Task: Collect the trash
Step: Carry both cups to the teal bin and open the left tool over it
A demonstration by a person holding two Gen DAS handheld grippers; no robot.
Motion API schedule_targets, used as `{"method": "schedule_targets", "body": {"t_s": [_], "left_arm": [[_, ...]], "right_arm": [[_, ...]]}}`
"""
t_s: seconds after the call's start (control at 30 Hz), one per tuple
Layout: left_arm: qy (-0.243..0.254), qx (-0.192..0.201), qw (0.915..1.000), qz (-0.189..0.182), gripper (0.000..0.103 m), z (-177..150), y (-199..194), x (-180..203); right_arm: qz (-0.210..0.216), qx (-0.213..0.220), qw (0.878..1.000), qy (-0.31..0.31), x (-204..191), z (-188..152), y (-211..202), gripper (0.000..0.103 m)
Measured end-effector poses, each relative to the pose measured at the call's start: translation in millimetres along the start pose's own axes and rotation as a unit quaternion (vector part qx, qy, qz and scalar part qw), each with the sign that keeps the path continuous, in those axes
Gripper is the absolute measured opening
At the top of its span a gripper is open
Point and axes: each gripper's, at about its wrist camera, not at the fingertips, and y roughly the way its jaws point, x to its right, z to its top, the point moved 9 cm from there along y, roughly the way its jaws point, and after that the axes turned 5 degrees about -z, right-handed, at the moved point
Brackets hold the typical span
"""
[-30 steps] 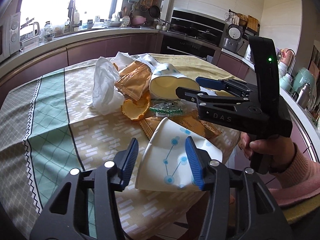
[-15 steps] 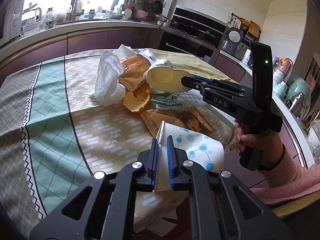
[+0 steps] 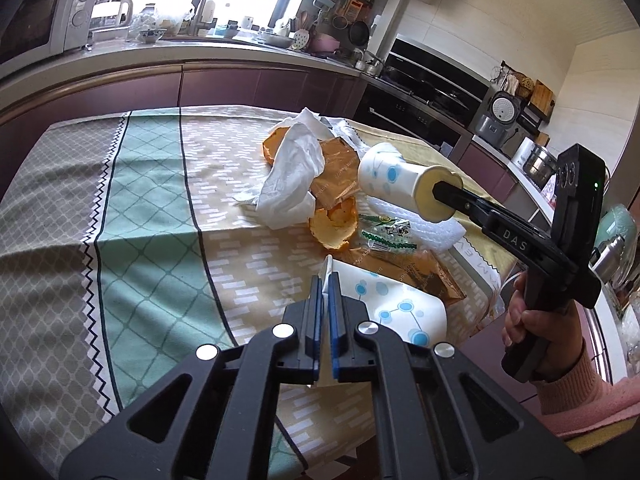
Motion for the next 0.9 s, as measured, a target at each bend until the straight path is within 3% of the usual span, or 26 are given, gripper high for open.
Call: {"method": "schedule_targets", "body": {"t_s": [0.1,0.17,0.33,0.6,0.77,0.9], "left_arm": [[-0.015,-0.004,0.9998,-0.012,0.015,-1.9,-2.5,-9.8],[-0.015,-0.007,0.9998,-0.015,0.03,-6.0,-5.0,-13.6],[0.009,-0.023,0.9992,-0.031,0.035,-16.9,-7.4,-5.8],[0.001,-0.051,0.9959,-0.074,0.032,-29.6,10.1,-0.1],[-0.003,-0.028,0.9965,-0.079,0.015,-23.5,1.8,4.2],[-0.013,0.0,0.9968,-0.079,0.01,-13.7,-16.1,-1.6]], "right_arm": [[0.005,0.005,1.0,-0.008,-6.0,0.8,-5.8,0.007],[0.009,0.006,1.0,-0.009,-8.7,1.0,-8.4,0.007],[0.02,0.005,1.0,-0.01,-14.8,-0.7,-14.5,0.007],[0.028,-0.003,0.999,-0.017,-22.9,-6.0,-13.3,0.007],[0.034,0.0,0.999,-0.023,-29.0,-2.2,-14.2,0.007],[0.048,0.012,0.998,-0.038,-46.9,10.1,-18.9,0.007]]}}
